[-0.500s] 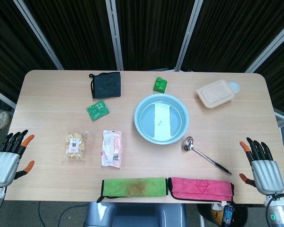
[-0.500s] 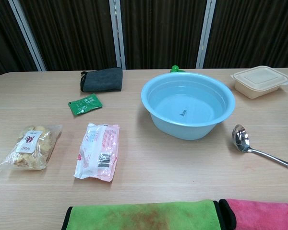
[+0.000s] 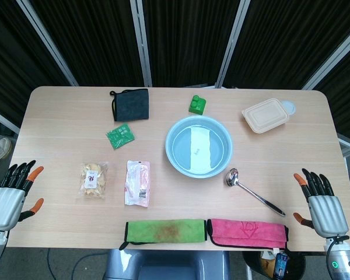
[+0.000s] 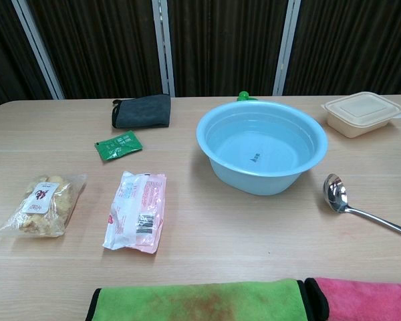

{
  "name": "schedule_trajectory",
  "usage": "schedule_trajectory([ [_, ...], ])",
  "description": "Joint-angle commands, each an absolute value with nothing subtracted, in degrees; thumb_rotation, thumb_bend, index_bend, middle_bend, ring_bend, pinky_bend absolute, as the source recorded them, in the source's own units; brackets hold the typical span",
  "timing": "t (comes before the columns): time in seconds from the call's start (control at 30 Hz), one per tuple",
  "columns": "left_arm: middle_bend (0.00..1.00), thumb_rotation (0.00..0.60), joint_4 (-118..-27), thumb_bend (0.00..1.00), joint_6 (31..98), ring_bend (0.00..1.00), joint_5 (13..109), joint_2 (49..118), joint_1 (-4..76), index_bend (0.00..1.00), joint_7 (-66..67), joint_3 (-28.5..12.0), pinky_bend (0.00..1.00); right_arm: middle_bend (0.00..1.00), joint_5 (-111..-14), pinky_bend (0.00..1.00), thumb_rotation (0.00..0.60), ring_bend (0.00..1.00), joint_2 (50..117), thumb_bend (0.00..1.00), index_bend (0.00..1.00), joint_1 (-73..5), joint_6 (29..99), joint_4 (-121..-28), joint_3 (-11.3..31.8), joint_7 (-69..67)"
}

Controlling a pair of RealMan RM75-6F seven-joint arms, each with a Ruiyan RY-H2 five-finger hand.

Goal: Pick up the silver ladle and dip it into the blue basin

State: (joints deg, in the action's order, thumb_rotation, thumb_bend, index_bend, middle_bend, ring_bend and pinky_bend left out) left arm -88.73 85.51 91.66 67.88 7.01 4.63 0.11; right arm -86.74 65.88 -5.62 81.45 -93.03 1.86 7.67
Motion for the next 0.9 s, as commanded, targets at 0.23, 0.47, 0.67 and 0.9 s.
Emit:
schedule_trajectory([
  [0.23,0.00,0.600,-88.6,0.30,83.9,0.00,92.1,67.7,8.1,0.11,3.1,0.3,0.00,0.00,-83.2,0.00,0.600,0.00,70.9,0.12,0.37,-9.9,73.7,-91.7,3.0,11.3],
  [0.47,0.00,0.600,-88.8,0.30,82.9,0.00,92.3,67.2,8.6,0.12,1.5,0.7,0.00,0.00,-79.3,0.00,0.600,0.00,74.3,0.19,0.44,-11.7,70.6,-89.7,4.2,13.1],
  [0.67,0.00,0.600,-89.0,0.30,82.7,0.00,93.4,66.7,8.9,0.14,0.4,1.2,0.00,0.00,-77.0,0.00,0.600,0.00,77.6,0.19,0.47,-12.9,68.9,-84.9,5.5,10.2],
  [0.9,0.00,0.600,-89.0,0.30,82.5,0.00,93.6,66.2,9.2,0.14,-1.8,1.4,0.00,0.00,-74.2,0.00,0.600,0.00,82.8,0.19,0.45,-13.0,68.8,-79.1,6.2,9.2],
])
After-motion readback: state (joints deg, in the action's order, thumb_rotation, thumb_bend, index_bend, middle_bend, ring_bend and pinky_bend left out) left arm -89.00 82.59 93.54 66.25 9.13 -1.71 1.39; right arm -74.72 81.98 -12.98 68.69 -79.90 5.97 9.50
